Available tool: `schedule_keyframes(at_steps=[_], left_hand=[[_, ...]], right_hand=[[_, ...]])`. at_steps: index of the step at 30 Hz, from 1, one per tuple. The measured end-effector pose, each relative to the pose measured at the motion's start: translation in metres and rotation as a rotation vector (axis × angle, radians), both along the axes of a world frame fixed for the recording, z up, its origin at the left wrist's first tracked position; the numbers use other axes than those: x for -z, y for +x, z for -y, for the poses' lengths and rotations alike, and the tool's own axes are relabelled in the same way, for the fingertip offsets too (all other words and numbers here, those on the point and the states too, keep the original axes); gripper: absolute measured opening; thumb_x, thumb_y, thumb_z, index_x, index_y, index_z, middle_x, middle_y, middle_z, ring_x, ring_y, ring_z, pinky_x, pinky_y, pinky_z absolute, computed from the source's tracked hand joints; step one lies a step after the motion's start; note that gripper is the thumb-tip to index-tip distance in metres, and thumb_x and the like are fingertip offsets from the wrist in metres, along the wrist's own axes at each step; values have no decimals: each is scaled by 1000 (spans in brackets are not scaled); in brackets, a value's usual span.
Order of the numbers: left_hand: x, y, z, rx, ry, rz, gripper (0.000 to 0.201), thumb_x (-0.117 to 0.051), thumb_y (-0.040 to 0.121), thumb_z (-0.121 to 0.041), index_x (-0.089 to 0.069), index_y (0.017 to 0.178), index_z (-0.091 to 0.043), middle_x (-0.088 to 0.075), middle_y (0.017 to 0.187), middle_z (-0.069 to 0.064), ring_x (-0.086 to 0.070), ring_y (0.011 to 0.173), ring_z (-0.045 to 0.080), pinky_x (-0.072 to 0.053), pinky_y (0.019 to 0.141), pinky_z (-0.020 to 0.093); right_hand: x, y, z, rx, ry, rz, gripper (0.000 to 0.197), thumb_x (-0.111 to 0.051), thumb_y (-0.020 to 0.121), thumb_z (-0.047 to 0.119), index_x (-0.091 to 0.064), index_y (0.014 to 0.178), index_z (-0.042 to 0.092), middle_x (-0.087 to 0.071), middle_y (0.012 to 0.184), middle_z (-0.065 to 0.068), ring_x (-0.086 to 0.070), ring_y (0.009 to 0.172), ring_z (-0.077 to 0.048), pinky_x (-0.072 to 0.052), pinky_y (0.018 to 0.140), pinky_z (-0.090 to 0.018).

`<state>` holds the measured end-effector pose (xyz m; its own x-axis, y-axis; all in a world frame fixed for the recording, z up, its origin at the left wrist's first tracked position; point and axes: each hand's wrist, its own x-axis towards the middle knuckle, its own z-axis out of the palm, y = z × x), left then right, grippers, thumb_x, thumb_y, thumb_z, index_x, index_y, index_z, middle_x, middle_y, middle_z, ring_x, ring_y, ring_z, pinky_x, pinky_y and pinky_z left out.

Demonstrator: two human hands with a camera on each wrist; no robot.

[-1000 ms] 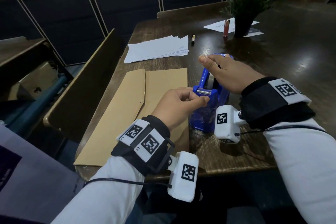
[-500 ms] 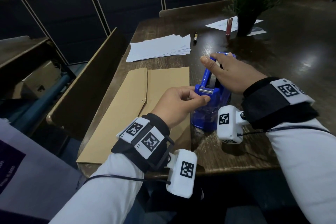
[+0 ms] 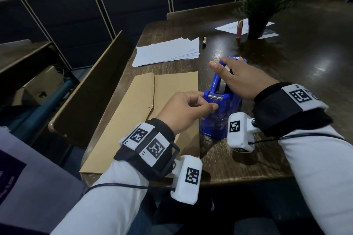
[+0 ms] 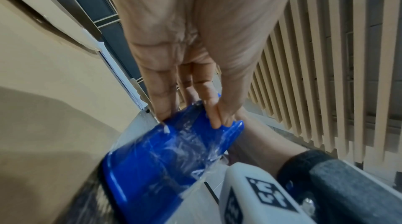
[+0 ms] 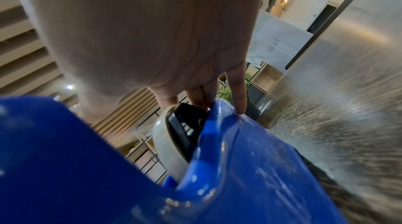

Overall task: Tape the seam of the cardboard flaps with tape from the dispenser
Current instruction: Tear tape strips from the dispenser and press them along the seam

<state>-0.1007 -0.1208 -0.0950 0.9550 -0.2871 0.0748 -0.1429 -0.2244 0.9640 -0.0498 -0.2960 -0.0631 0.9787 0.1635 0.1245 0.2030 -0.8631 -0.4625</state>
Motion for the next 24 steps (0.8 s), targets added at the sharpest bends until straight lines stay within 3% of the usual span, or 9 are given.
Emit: schedule_keyframes(at_steps=[5,6,10,11,13,15,18,21,24], left_hand=[[-7,0,-1,35,75,10,31,-66,86,-5,-56,57,-10,-66,70,-17,-60,65,0,-47,67,15],[-9,0,-2,35,112,14,29,-67,86,-6,-56,59,-8,-66,75,-18,-61,68,-1,-48,70,16],[-15,-5,-9,69,361,50,19,-71,83,-14,-65,67,-7,-62,108,-18,-58,107,-1,-43,95,25],[-18,-6,-12,81,384,45,18,-71,84,-17,-66,67,-10,-63,112,-15,-56,110,-5,-42,96,23],[-26,-10,-20,75,373,22,18,-70,85,-22,-67,69,-14,-63,118,-14,-59,98,-12,-46,87,19],[-32,-13,-32,34,331,29,17,-67,86,-27,-69,73,-15,-64,120,-18,-64,91,-7,-51,83,22],[-34,-16,-46,-57,287,39,20,-66,85,-32,-71,82,-13,-65,119,-18,-65,100,1,-53,90,31],[-32,-21,-54,-106,259,37,22,-66,84,-32,-71,89,-11,-65,117,-18,-66,98,3,-53,91,31],[-31,-26,-60,-125,241,68,19,-65,86,-29,-72,92,-12,-65,117,-18,-66,97,-1,-51,88,25]], right_hand=[[2,2,1,-5,10,-1,87,-13,82,75,-28,149,22,-31,155,-3,-26,143,-20,-27,110,-40],[1,2,1,-6,13,-4,89,-12,80,77,-29,149,23,-31,154,-4,-27,142,-20,-28,109,-40],[0,2,1,-7,28,-15,96,-9,74,79,-30,148,23,-33,153,-6,-31,140,-21,-29,108,-41],[0,1,0,-5,28,-18,95,-10,75,79,-30,149,22,-33,154,-6,-28,142,-21,-28,109,-41],[0,1,0,-1,26,-20,90,-12,79,77,-30,149,22,-32,154,-3,-23,144,-20,-26,111,-41],[1,1,0,-5,37,-24,86,-15,83,74,-31,148,21,-32,154,-3,-23,144,-20,-25,112,-42],[3,1,-1,-11,63,-27,92,-15,78,77,-29,148,20,-31,153,-7,-26,142,-22,-26,112,-43],[4,0,-4,14,82,-64,89,-17,83,74,-14,154,21,-10,160,-9,-4,148,-23,-13,117,-46],[-1,-7,-8,54,86,-13,69,-23,96,59,-5,154,25,5,161,-7,16,147,-26,-4,118,-47]])
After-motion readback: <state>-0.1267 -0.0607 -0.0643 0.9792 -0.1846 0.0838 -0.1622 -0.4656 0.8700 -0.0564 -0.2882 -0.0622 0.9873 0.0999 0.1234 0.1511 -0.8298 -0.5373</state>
